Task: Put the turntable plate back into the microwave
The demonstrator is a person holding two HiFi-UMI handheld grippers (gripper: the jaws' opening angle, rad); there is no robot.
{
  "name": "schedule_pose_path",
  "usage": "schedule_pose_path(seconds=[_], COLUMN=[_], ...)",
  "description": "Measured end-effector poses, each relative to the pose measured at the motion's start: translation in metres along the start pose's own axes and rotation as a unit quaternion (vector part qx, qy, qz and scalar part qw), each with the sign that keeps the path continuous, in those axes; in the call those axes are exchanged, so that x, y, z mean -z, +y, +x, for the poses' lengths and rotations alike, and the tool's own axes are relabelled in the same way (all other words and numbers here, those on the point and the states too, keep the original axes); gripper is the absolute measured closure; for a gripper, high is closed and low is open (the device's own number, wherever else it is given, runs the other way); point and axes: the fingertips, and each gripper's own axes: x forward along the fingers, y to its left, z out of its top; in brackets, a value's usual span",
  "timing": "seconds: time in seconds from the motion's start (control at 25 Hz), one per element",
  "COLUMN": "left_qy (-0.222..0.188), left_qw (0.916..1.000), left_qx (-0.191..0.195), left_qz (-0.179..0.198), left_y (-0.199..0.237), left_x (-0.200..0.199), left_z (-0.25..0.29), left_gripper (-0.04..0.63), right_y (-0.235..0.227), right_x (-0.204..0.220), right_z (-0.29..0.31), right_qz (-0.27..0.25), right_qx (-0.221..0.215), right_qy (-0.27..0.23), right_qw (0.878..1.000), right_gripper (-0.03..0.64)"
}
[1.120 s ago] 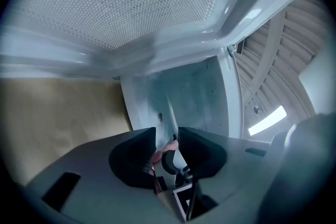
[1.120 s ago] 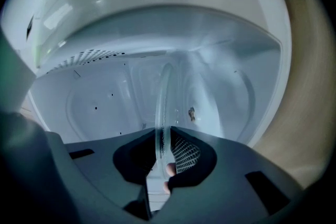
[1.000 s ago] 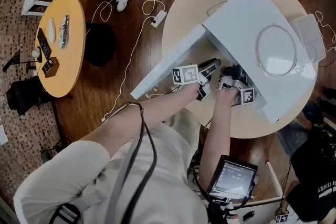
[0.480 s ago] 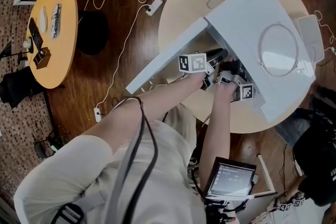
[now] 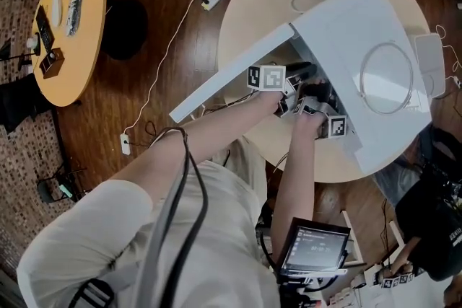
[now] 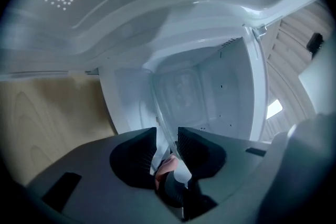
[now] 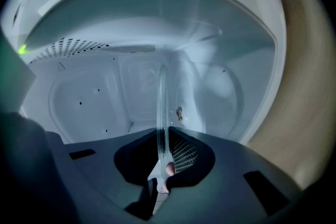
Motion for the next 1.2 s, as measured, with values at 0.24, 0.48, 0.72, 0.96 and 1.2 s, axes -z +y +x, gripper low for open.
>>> schedule_pose_path(seconds=[0.24,0.48,0.72,0.96,1.2], left_qy=[0.012,0.013,0.021,0.020,0.023], left_qw=[0.9999,0.9999,0.9994,0.9992,0.9993], left_qx=[0.002,-0.001,0.028,0.036,0.027], left_qz=[0.007,0.000,-0.006,-0.002,-0.012], left_y=[-0.002,0.000,-0.007,-0.009,-0.002], left_x=[-0.003,-0.008,-0.005,-0.007,-0.007], left_z=[0.009,0.015,0.020,0.021,0.023], left_gripper=[0.479,0.479,0.489,0.512,0.520], right_y=[-0.003,0.003,0.010,0.013,0.006], right_x=[0.003,0.008,0.002,0.003,0.003], right_z=[0.003,0.007,0.004,0.006,0.009], right_qz=[0.007,0.016,0.011,-0.004,-0.016], right_qx=[-0.016,-0.025,-0.043,-0.045,-0.027], right_qy=[0.008,0.010,0.001,0.003,0.009], right_qw=[1.000,1.000,0.999,0.999,0.999], right_gripper=[0.584,0.583,0.583,0.583,0.583])
